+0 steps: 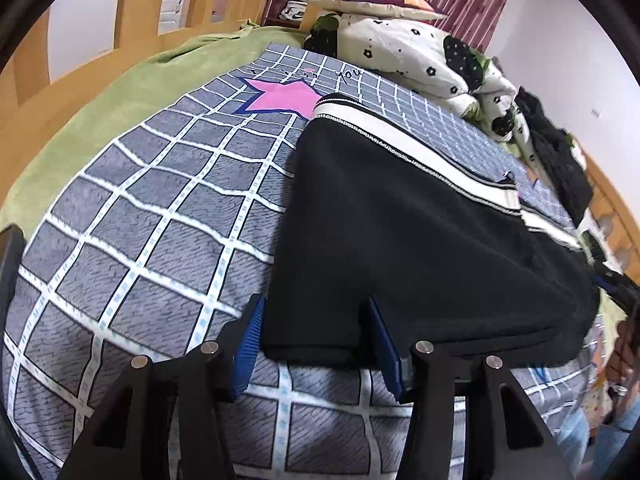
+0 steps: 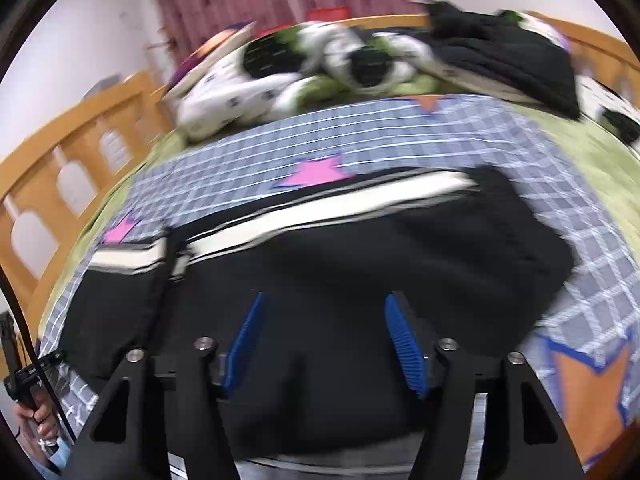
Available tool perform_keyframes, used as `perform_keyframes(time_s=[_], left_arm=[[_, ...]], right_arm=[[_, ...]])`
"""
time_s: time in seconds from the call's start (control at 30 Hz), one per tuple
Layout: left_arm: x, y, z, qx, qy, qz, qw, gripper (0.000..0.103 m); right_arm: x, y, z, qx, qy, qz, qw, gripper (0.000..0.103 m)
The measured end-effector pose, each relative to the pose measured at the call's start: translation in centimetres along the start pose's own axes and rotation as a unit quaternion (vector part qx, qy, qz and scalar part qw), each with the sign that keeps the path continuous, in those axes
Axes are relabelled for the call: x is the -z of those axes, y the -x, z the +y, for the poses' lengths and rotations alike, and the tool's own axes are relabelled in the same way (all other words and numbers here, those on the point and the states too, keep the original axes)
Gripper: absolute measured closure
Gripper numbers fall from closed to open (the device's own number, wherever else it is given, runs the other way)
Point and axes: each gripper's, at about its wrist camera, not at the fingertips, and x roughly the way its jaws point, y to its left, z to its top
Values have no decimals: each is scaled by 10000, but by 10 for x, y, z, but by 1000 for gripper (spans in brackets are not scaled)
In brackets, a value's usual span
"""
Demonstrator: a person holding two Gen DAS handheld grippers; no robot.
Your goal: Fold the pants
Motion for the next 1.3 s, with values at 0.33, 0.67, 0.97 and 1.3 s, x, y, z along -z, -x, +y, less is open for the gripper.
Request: perform_keyframes(time_s=[0.33, 0.67, 0.97, 1.3], left_arm=[[-5, -2, 8, 363, 96, 19, 9993, 52], [-7, -6, 12, 603, 113, -63, 9981, 50], [-6, -6, 10, 612, 61, -66, 9981, 47], [-7, -5, 8, 414, 474, -59, 9980, 73]], right_arm=[[-6, -59, 148, -582, 1615, 306, 9847, 58], [3, -109, 174, -296, 1753, 839, 9805, 93], [-7, -103, 164, -357, 1224, 530, 9904, 98], [15, -55, 134, -306, 797, 299, 9959, 57]])
